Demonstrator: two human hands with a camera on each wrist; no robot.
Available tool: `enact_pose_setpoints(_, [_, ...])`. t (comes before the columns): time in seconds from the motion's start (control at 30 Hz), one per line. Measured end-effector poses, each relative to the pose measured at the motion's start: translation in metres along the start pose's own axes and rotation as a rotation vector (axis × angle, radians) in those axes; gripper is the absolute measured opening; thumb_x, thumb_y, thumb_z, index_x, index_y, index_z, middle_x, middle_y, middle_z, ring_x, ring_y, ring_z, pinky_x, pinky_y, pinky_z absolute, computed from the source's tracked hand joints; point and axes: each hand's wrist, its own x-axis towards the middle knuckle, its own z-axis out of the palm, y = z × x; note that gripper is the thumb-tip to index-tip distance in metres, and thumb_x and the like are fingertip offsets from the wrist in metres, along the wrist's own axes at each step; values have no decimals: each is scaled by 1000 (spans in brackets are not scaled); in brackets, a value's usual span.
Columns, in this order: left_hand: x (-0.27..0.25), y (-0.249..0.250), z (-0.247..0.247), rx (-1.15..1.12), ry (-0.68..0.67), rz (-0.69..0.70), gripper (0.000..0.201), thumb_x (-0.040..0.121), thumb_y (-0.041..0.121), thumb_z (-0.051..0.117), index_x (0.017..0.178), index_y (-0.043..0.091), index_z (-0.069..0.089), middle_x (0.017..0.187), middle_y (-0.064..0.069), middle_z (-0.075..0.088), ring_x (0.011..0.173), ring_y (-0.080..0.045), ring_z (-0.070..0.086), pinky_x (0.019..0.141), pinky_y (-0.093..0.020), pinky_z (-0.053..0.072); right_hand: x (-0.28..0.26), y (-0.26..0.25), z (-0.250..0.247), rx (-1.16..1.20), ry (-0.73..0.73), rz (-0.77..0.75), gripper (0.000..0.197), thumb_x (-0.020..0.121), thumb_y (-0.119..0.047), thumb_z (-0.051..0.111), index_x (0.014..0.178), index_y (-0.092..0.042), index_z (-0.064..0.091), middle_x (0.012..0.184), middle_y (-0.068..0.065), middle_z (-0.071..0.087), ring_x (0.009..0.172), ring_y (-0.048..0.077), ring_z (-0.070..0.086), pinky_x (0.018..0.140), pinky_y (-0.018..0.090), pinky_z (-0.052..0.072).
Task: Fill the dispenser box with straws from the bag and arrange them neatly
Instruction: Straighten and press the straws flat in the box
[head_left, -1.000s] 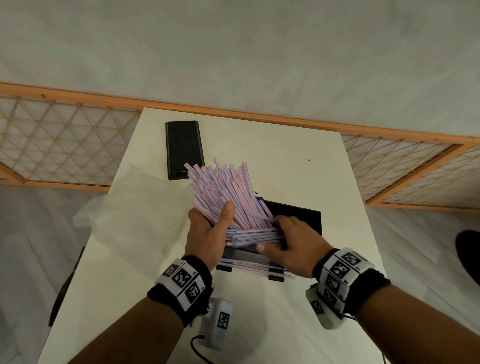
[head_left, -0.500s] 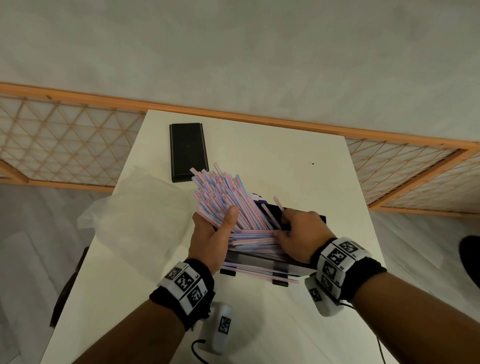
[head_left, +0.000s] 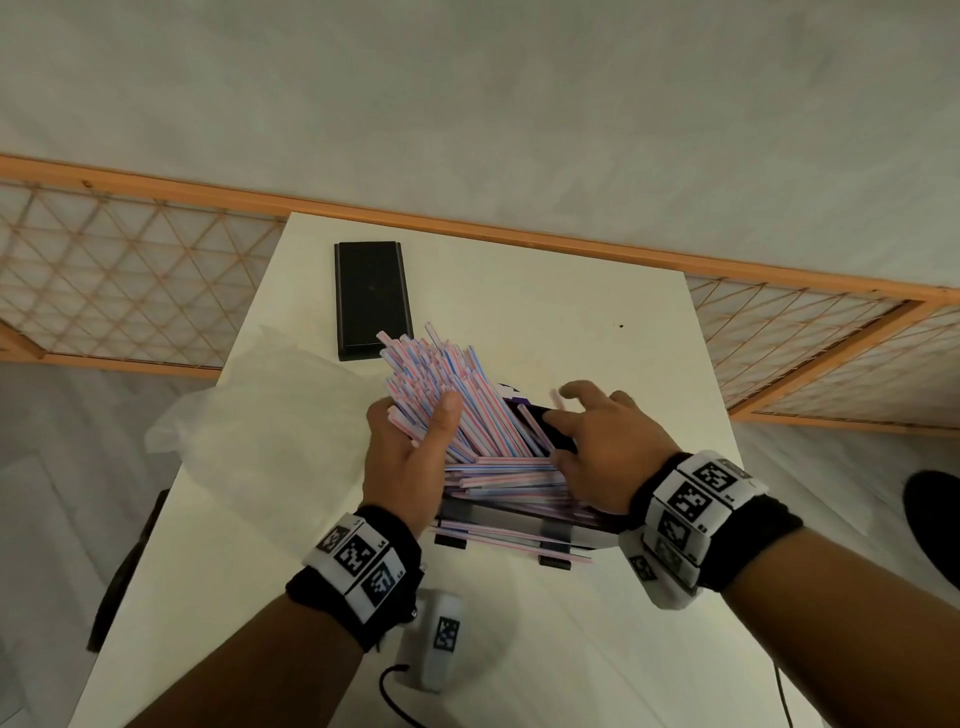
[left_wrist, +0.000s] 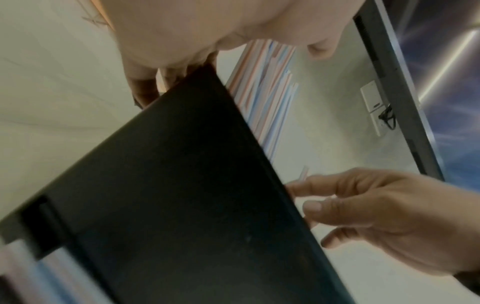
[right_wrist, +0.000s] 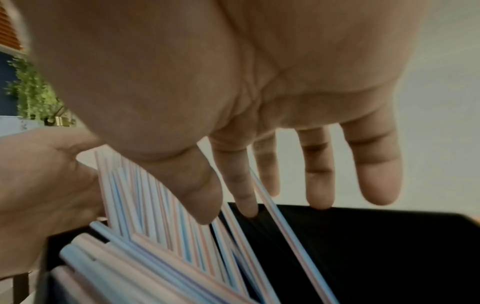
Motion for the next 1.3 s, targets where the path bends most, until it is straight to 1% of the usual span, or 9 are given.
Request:
enact_pose_setpoints(0.13, [3, 31, -5, 58, 132, 125, 75, 70, 66, 66, 122, 17, 43, 116, 4, 59, 110, -16, 60, 89, -24, 50, 0, 3, -8, 16, 128, -80, 23, 95, -27, 48, 108, -17, 63, 114, -2, 60, 100, 34, 53, 79, 37, 45])
enact_pose_setpoints(0.27, [3, 80, -13, 190, 210, 454, 72, 77, 46, 70, 133, 9, 43, 137, -2, 49, 129, -12, 48, 109, -26, 40, -25, -2, -30, 179, 417, -263, 24, 90, -17, 51, 99, -5, 69, 103, 11, 66, 93, 37, 63, 74, 46, 55])
enact_pose_setpoints(0.43, [-5, 110, 3, 237, 78, 721, 31, 83, 30, 67, 109, 15, 59, 107, 8, 62, 100, -5, 59, 87, -26, 48, -42, -32, -24, 145, 340, -424, 17, 88, -18, 49, 82, -12, 63, 94, 7, 59, 83, 35, 58, 70, 45, 51])
enact_pose_setpoints(0.53, [-16, 101, 21, 301, -113, 596, 23, 81, 29, 68, 101, 20, 62, 98, 13, 64, 92, -5, 62, 81, -25, 53, -37, -30, 12, 360, 179, -375, 20, 86, -33, 59, 90, -17, 68, 116, 6, 63, 106, 25, 60, 85, 38, 50])
enact_pose_setpoints(0.6, [-20, 91, 27, 322, -196, 496, 16, 80, 22, 70, 94, 19, 63, 90, 8, 67, 85, -10, 65, 75, -28, 56, -35, -15, 26, 496, 227, -235, 27, 83, -44, 67, 89, -18, 62, 101, 0, 62, 91, 18, 57, 76, 32, 45])
enact_pose_setpoints(0.8, [-4, 67, 64, 539, -385, -155, 35, 73, 23, 65, 107, 17, 60, 80, -4, 75, 80, -25, 73, 80, -49, 61, -27, 0, 46, 333, -57, -33, 111, 52, -99, 43, 139, -31, 37, 131, -8, 52, 121, 20, 51, 104, 42, 42])
enact_pose_setpoints(0.93, [11, 64, 92, 968, -459, -150, 48, 80, 18, 57, 126, 14, 49, 109, -10, 67, 96, -29, 67, 85, -40, 57, -25, 1, 38, 318, -87, -115, 89, 64, -80, 61, 136, -30, 45, 129, -2, 58, 119, 23, 55, 101, 40, 46])
enact_pose_setpoints(1.07, [11, 63, 109, 1130, -424, -118, 30, 83, 8, 59, 113, 5, 60, 108, -13, 68, 95, -31, 68, 85, -42, 59, -32, 10, 27, 213, -8, -264, 51, 87, -55, 62, 122, -17, 60, 111, 4, 67, 105, 26, 59, 94, 36, 46])
enact_pose_setpoints(1.3, [11, 53, 115, 1147, -381, -124, 24, 81, 9, 60, 104, 9, 60, 97, -9, 67, 84, -31, 71, 76, -42, 62, -36, 32, 28, 304, 52, -155, 32, 80, -39, 72, 88, -11, 60, 96, 11, 63, 90, 27, 57, 74, 31, 42])
